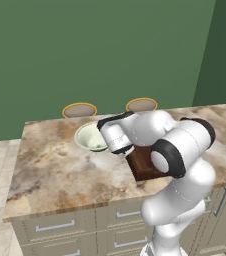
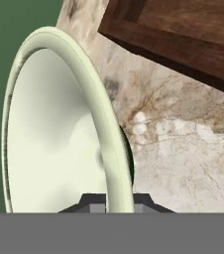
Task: Place the two vegetables and bowl onto the tray for setting up a vegetable dip station.
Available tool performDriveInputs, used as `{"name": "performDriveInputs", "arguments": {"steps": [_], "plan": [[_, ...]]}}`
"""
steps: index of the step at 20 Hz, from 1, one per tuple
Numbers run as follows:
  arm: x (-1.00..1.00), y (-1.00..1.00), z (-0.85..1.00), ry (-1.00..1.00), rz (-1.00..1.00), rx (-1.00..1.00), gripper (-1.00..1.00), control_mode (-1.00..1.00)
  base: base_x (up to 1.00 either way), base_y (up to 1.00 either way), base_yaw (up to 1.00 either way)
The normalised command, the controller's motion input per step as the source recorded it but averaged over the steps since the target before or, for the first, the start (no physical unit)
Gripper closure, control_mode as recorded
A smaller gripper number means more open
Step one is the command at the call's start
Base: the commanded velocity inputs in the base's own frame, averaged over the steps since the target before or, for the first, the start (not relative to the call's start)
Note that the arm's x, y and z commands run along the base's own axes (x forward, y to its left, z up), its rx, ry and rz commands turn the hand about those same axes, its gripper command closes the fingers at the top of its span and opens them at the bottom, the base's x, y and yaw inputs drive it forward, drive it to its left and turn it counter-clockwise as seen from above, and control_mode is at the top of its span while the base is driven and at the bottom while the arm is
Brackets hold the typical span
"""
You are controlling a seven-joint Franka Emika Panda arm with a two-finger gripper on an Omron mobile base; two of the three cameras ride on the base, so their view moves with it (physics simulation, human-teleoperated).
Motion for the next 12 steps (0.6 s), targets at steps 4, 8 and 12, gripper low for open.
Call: {"name": "performDriveInputs", "arguments": {"steps": [4,8,12], "plan": [[0.0,-0.3,0.4,0.0,0.0,0.0,1.0,-1.0,0.0,0.0,0.0],[0.0,-0.3,0.36,0.0,0.0,0.0,1.0,-1.0,0.0,0.0,0.0],[0.0,-0.33,0.44,0.0,0.0,0.01,1.0,-1.0,0.0,0.0,0.0]]}}
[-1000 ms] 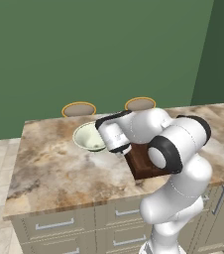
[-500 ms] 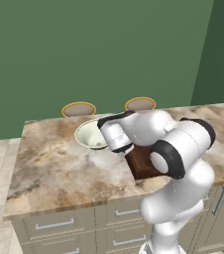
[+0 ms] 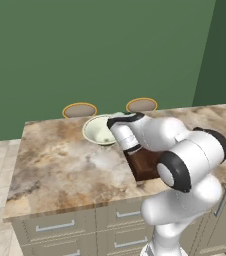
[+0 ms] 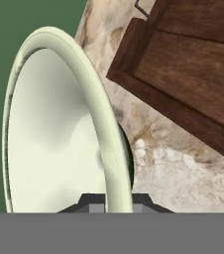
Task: Place the two vegetables and bowl onto the tray for setting up a vegetable dip station.
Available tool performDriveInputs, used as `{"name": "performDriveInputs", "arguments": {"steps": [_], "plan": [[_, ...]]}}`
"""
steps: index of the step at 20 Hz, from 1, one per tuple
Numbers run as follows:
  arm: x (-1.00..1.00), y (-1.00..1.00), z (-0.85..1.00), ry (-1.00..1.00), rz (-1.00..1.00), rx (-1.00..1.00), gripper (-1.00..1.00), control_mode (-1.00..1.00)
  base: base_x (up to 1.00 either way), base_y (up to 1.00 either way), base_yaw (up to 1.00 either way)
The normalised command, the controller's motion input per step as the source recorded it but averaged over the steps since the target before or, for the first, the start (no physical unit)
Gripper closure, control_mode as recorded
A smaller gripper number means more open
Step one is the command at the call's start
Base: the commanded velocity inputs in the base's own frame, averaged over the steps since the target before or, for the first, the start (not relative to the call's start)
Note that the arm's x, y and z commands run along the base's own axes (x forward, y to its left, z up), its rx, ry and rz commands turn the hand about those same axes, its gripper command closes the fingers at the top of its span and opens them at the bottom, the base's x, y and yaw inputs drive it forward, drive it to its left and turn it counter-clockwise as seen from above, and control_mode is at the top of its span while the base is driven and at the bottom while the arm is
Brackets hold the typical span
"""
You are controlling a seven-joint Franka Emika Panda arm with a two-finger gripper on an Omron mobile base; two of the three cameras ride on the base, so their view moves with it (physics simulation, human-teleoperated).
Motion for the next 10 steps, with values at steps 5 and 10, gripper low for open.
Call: {"name": "performDriveInputs", "arguments": {"steps": [5,10], "plan": [[0.0,-0.31,0.46,0.01,0.0,0.0,1.0,-1.0,0.0,0.0,0.0],[0.0,-0.28,0.37,0.06,0.0,0.01,1.0,-1.0,0.0,0.0,0.0]]}}
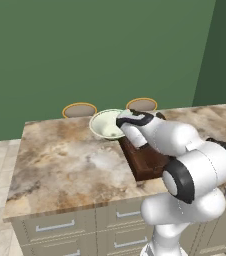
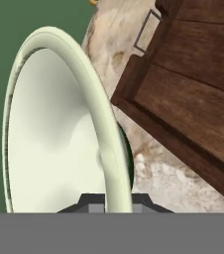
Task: Place the two vegetables and bowl onto the tray for setting up a vegetable dip station.
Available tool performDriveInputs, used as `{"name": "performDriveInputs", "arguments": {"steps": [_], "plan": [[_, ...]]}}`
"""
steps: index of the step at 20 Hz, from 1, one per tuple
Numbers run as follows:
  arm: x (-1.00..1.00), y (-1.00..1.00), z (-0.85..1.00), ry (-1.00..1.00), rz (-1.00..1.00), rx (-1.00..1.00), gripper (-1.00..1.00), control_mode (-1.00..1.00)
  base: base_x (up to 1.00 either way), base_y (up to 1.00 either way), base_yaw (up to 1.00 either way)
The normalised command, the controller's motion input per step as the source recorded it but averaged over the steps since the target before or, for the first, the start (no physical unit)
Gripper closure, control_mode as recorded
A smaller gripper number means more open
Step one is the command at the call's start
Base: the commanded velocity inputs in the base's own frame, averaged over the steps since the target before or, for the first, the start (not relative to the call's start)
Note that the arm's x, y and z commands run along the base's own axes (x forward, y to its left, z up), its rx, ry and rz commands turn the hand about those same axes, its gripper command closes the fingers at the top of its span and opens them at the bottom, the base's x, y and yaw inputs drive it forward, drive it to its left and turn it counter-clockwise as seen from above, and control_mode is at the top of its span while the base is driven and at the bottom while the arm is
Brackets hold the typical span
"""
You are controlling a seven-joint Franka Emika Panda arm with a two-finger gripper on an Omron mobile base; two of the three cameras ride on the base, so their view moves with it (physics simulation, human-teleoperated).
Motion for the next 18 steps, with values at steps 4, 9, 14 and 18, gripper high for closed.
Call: {"name": "performDriveInputs", "arguments": {"steps": [4,9,14,18], "plan": [[-0.06,-0.32,0.22,0.08,0.0,0.04,1.0,-1.0,0.0,0.0,0.0],[-0.01,-0.44,0.0,0.01,0.0,0.04,1.0,-1.0,0.0,0.0,0.0],[-0.03,-0.57,0.0,0.0,0.0,0.1,1.0,-1.0,0.0,0.0,0.0],[0.0,-0.51,0.0,0.0,0.0,0.12,1.0,-1.0,0.0,0.0,0.0]]}}
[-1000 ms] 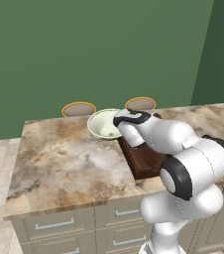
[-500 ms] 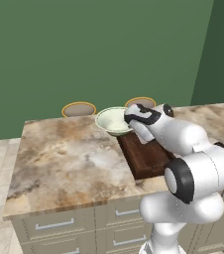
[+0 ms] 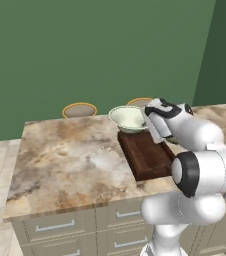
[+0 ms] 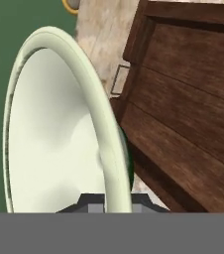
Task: Place the two vegetables and bowl onto the tray for setting up a vegetable dip station.
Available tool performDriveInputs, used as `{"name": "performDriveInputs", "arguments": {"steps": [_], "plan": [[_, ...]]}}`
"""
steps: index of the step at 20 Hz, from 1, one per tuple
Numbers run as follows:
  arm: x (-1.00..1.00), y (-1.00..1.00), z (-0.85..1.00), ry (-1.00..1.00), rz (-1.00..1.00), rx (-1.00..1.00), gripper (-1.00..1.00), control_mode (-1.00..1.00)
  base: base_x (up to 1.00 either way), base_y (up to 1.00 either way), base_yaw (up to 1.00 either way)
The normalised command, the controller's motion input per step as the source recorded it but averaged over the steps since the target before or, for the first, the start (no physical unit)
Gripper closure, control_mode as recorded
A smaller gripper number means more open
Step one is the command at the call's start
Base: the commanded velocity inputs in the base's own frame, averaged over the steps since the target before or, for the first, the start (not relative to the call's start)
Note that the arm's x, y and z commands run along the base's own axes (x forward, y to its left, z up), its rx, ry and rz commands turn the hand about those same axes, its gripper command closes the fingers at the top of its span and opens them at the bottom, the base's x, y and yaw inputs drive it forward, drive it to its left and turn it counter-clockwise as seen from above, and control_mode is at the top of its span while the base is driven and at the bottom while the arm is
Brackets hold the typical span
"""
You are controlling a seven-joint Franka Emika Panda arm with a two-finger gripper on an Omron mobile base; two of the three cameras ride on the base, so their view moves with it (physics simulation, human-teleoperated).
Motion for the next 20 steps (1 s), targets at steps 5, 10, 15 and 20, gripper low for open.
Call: {"name": "performDriveInputs", "arguments": {"steps": [5,10,15,20], "plan": [[0.0,-0.39,-0.01,0.0,0.0,0.07,1.0,-1.0,0.0,0.0,0.0],[0.0,-0.25,-0.03,0.0,0.0,0.03,1.0,-1.0,0.0,0.0,0.0],[0.0,-0.15,-0.08,0.03,0.0,0.01,1.0,-1.0,0.0,0.0,0.0],[0.0,-0.07,-0.19,0.01,0.0,0.0,1.0,-1.0,0.0,0.0,0.0]]}}
